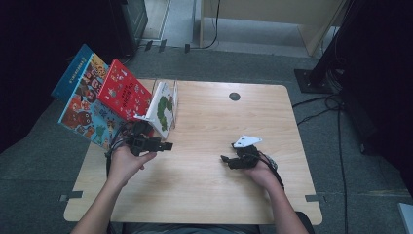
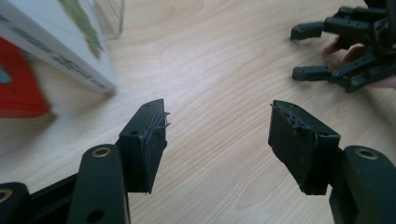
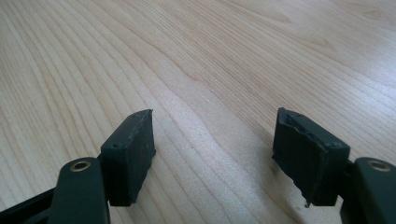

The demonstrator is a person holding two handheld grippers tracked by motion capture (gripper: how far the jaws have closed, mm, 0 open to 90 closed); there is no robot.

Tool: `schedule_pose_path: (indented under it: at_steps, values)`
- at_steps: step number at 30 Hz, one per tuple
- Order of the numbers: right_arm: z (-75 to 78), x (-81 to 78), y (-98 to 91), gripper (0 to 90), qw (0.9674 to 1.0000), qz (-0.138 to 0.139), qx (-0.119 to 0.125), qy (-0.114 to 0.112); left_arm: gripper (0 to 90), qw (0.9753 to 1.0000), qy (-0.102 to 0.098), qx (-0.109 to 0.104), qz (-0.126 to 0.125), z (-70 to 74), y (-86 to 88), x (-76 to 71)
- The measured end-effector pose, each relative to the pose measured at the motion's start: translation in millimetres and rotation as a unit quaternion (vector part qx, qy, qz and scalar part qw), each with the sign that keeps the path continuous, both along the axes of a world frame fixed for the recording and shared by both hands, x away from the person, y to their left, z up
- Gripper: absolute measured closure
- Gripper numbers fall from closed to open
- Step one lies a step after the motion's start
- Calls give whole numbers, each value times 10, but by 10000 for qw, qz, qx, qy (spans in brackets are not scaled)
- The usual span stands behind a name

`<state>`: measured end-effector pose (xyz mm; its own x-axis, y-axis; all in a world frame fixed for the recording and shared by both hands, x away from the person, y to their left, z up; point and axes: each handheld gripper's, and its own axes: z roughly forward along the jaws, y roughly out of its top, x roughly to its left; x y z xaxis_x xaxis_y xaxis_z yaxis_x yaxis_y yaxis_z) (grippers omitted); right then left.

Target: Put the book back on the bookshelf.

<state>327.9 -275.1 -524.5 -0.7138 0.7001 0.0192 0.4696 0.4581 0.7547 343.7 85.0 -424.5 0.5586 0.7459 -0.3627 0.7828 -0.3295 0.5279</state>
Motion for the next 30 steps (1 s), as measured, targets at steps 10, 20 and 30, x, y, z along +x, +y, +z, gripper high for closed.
schedule_pose_path:
  at_steps: [10,20,30]
  values:
    - [0,0,-1,291,10000,5,-4,-5,365,9998,103,106,-148,-402,-150,-19]
    - [0,-1,0,291,10000,3,-6,-3,366,9990,102,309,-310,-660,-197,-57]
    - [0,-7,11,274,10000,-21,1,15,365,9996,0,176,-218,-718,-156,-59]
